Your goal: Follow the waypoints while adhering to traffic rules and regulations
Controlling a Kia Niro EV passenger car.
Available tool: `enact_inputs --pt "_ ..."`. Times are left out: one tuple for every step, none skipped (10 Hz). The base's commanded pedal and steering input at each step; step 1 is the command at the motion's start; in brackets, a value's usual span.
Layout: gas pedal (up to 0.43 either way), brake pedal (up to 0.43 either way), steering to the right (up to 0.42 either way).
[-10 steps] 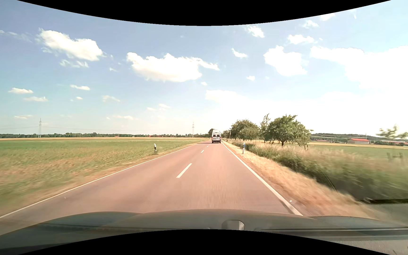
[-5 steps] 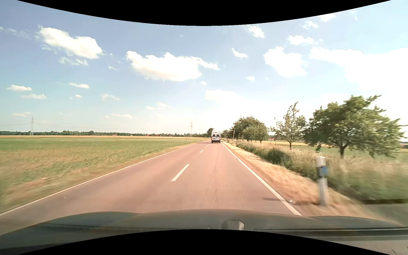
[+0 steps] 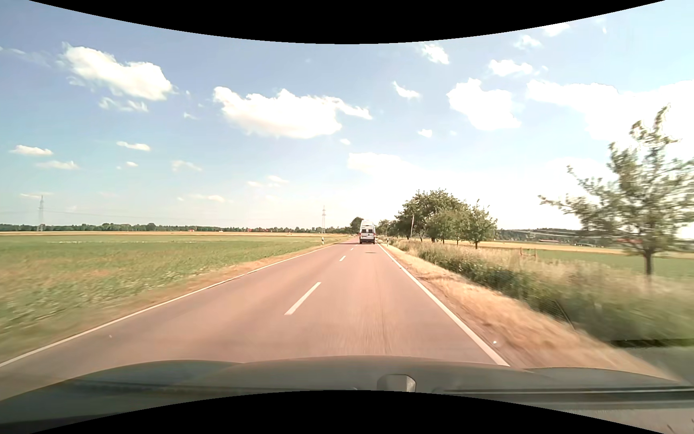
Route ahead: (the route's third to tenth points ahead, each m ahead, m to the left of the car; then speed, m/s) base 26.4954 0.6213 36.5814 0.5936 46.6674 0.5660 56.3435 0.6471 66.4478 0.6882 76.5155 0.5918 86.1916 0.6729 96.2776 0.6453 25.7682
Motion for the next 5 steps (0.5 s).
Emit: enact_inputs --pt "0.11 0.006 0.003" --pt "0.11 0.006 0.002" --pt "0.11 0.006 0.002" --pt "0.11 0.006 0.002" --pt "0.11 0.006 0.002"
